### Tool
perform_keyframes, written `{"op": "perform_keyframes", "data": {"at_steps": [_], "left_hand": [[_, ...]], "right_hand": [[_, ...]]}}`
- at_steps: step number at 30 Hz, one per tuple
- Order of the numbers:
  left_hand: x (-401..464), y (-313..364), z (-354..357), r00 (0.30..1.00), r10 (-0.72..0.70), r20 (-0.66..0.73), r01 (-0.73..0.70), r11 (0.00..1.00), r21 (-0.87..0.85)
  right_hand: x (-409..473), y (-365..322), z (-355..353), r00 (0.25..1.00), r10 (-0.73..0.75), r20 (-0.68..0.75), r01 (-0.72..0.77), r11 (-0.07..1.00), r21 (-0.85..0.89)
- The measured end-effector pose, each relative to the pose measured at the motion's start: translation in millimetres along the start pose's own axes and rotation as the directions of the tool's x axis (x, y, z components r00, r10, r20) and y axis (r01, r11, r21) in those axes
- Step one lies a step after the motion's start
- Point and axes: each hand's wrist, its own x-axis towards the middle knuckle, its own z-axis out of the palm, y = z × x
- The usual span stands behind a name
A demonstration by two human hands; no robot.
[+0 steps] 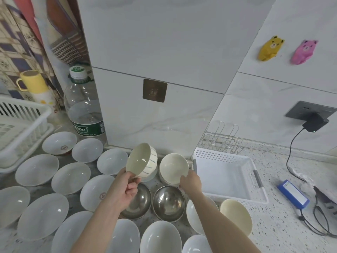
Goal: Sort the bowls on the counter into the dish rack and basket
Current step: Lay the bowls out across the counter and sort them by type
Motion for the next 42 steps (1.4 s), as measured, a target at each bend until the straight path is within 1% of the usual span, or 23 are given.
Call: {"op": "perform_keyframes", "data": {"at_steps": [3, 6, 12, 14, 19, 22, 24, 26, 29, 32, 33, 35, 37, 40, 42], "left_hand": [[-2.1, -1.6, 0.4, 0.999, 0.045, -0.013, -0.044, 0.996, 0.074], [-2.7, -5.8, 2.0, 0.999, 0.050, -0.018, -0.048, 0.994, 0.096], [-3.3, -13.7, 1.3, 0.999, 0.038, -0.006, -0.037, 0.991, 0.126], [-4.9, -15.5, 0.2, 0.999, 0.034, -0.007, -0.033, 0.991, 0.130], [-13.4, -19.5, -0.1, 1.000, 0.029, -0.007, -0.028, 0.994, 0.109], [-21.3, -25.3, 2.5, 0.999, 0.039, -0.002, -0.039, 0.996, 0.075], [-28.4, -31.1, 7.3, 0.999, 0.052, 0.003, -0.052, 0.997, 0.055], [-35.0, -38.4, 15.2, 0.998, 0.065, 0.016, -0.066, 0.997, 0.038], [-45.6, -53.6, 30.6, 0.997, 0.070, 0.038, -0.070, 0.997, 0.021], [-54.2, -74.5, 50.2, 0.996, 0.047, 0.075, -0.049, 0.999, 0.021], [-56.5, -82.6, 57.7, 0.996, 0.037, 0.084, -0.040, 0.999, 0.029], [-60.2, -100.8, 73.6, 0.995, 0.020, 0.100, -0.025, 0.998, 0.053], [-63.2, -119.6, 90.4, 0.992, 0.000, 0.126, -0.009, 0.997, 0.071], [-66.4, -148.6, 111.4, 0.987, -0.044, 0.155, 0.030, 0.995, 0.093], [-68.7, -165.5, 122.9, 0.986, -0.069, 0.150, 0.051, 0.991, 0.120]], "right_hand": [[1.1, 1.6, 5.1, 0.998, -0.007, -0.056, 0.008, 1.000, 0.022], [0.8, 0.6, 4.1, 0.996, -0.020, -0.089, 0.022, 1.000, 0.019], [6.6, -0.5, -3.1, 0.995, -0.063, -0.078, 0.067, 0.996, 0.059], [9.0, 0.1, -4.6, 0.995, -0.071, -0.065, 0.077, 0.991, 0.109], [10.6, -1.2, -14.8, 0.999, -0.043, -0.005, 0.043, 0.974, 0.224], [5.9, 0.7, -27.8, 0.997, -0.079, -0.014, 0.079, 0.959, 0.273], [-2.6, 5.2, -41.5, 0.995, -0.101, -0.027, 0.104, 0.933, 0.343], [-13.6, 14.1, -58.7, 0.993, -0.114, -0.042, 0.121, 0.882, 0.456], [-32.7, 40.6, -88.6, 0.993, -0.086, -0.082, 0.118, 0.785, 0.609], [-53.9, 83.7, -121.7, 0.986, -0.001, -0.167, 0.121, 0.693, 0.711], [-61.5, 101.5, -132.3, 0.977, 0.025, -0.210, 0.135, 0.690, 0.711], [-75.1, 138.0, -150.9, 0.953, 0.062, -0.296, 0.161, 0.725, 0.670], [-82.5, 172.9, -163.5, 0.932, 0.111, -0.344, 0.147, 0.754, 0.640], [-82.4, 220.6, -169.6, 0.900, 0.235, -0.367, 0.065, 0.759, 0.647], [-80.1, 244.8, -168.6, 0.892, 0.289, -0.347, 0.009, 0.757, 0.653]]}}
